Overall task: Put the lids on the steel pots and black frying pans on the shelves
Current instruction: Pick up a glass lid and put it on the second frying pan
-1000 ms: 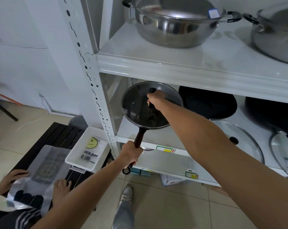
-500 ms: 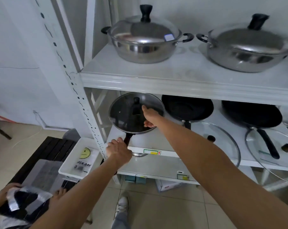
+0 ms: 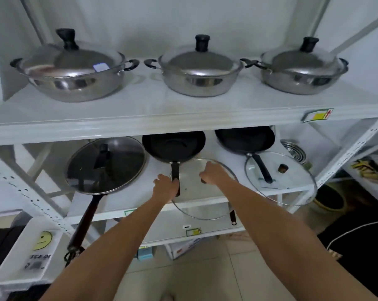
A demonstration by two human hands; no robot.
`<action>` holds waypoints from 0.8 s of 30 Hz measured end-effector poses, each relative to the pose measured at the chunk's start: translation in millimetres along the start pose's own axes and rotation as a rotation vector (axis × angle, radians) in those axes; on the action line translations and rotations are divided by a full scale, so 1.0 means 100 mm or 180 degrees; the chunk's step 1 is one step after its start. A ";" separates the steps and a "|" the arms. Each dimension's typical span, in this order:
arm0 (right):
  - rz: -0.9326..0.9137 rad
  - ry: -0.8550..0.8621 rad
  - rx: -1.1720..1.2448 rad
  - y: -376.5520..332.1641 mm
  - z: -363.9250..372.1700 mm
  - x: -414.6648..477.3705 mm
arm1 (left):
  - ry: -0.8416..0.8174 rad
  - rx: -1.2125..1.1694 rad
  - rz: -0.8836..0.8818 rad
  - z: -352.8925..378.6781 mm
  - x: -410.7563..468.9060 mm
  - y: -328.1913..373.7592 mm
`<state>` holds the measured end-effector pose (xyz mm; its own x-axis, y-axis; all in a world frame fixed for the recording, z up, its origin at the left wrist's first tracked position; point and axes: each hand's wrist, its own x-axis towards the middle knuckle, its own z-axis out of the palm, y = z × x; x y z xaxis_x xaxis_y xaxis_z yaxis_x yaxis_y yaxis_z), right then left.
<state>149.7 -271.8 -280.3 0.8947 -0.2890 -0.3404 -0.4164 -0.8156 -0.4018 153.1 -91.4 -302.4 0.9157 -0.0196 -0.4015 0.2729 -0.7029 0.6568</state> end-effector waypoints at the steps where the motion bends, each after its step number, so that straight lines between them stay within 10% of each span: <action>1: 0.0057 -0.0040 -0.0118 0.07 0.10 0.07 | -0.0016 -0.0194 -0.0076 0.06 0.16 0.02; 11: 0.0325 0.0090 -0.0265 0.19 0.80 0.68 | -0.1049 -0.1885 -0.0553 0.38 0.89 -0.14; 24: 0.0201 0.0104 -0.0445 0.50 0.59 0.34 | -0.0837 -0.1188 -0.0489 0.26 0.86 -0.12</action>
<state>149.5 -292.5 -362.3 0.8733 -0.3562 -0.3325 -0.4474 -0.8565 -0.2574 221.0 -103.0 -361.7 0.7638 -0.1485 -0.6282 0.5307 -0.4096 0.7421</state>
